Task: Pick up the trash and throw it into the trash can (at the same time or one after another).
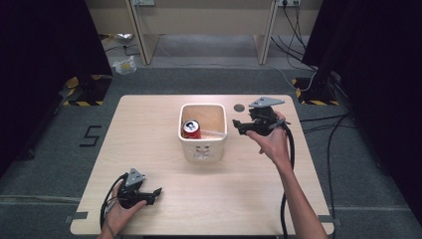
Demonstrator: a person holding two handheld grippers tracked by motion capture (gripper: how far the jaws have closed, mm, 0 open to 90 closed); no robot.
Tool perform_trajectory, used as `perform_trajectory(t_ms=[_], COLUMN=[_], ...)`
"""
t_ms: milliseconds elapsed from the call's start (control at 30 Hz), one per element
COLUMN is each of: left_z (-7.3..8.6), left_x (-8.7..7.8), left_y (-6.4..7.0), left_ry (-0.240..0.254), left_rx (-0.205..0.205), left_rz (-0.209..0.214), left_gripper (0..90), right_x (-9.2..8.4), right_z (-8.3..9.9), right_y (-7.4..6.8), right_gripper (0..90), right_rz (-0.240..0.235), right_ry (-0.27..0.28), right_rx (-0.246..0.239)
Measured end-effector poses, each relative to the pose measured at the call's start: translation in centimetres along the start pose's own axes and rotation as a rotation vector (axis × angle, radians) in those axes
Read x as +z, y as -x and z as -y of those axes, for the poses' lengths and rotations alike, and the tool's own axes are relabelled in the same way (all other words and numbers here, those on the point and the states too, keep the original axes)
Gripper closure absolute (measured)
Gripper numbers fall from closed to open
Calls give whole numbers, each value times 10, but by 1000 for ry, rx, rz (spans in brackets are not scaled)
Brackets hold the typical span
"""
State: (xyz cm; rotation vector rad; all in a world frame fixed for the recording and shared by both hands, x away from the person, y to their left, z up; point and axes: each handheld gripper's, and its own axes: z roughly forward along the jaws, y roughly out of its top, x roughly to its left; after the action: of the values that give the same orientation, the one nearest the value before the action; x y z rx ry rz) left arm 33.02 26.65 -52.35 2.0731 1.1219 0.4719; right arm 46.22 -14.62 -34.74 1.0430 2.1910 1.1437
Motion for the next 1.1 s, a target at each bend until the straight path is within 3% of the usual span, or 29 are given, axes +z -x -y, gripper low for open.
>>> perform_trajectory(t_ms=[533, 1100], left_z=[0, 0], left_x=[0, 0], left_y=[0, 0], left_ry=[1, 0], left_rx=[-1, -1], left_rz=[-1, -1], left_gripper=[135, 135], right_x=[-17, -26], right_z=[19, 39], right_y=[18, 20], right_gripper=[268, 263], right_rz=[30, 36], right_ry=[34, 48], right_rx=[22, 20])
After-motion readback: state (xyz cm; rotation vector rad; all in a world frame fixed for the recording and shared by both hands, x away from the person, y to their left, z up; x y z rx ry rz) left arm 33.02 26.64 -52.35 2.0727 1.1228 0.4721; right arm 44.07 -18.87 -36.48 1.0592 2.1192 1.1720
